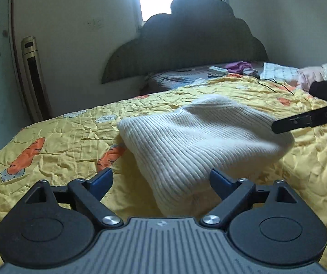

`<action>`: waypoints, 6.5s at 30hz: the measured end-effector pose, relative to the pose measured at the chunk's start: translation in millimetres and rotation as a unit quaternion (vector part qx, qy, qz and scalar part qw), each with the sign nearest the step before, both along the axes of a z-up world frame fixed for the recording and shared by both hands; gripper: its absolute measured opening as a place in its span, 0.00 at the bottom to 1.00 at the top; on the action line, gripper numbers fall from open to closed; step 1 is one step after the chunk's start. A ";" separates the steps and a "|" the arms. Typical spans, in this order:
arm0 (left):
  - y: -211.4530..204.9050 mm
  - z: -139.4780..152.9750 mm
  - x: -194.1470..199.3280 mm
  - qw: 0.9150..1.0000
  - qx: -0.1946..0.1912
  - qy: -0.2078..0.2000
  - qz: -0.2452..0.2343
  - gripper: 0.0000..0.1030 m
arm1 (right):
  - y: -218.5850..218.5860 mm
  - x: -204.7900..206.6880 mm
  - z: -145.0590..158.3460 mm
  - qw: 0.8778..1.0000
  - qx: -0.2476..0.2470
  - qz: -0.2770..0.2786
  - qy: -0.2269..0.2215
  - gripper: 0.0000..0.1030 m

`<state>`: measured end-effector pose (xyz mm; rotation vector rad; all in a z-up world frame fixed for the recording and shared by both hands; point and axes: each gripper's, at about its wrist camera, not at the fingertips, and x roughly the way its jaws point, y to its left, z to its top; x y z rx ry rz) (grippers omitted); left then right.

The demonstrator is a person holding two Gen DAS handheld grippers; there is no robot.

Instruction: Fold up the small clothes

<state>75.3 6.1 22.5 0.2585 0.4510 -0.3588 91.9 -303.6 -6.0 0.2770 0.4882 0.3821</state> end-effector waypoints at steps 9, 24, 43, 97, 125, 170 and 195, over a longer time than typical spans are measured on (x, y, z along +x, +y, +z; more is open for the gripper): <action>-29.6 -21.6 8.4 0.991 0.106 -0.053 0.056 0.91 | 16.1 4.8 -1.8 1.000 -0.010 0.000 -0.011 0.24; -13.7 -25.7 12.2 0.994 0.072 0.002 0.085 0.91 | 22.1 -16.1 3.2 0.998 -0.044 -0.046 -0.028 0.42; -11.5 -30.8 -1.3 0.990 0.026 0.069 0.119 0.91 | 40.3 -21.4 -18.7 0.991 -0.096 -0.088 0.016 0.89; -21.8 -52.0 -23.0 0.978 -0.037 0.107 0.173 0.96 | 71.0 -58.8 -44.7 0.985 -0.134 -0.067 0.081 1.00; -19.1 -56.2 -28.1 0.976 -0.041 0.109 0.182 1.00 | 72.9 -61.0 -51.0 0.982 -0.161 -0.078 0.067 1.00; -18.7 -55.9 -28.6 0.976 -0.040 0.109 0.182 1.00 | 66.7 -64.6 -49.3 0.983 -0.141 -0.102 0.060 1.00; -15.4 -55.0 -39.6 0.974 -0.041 0.109 0.196 1.00 | 86.1 -76.5 -47.8 0.978 -0.173 -0.097 0.063 1.00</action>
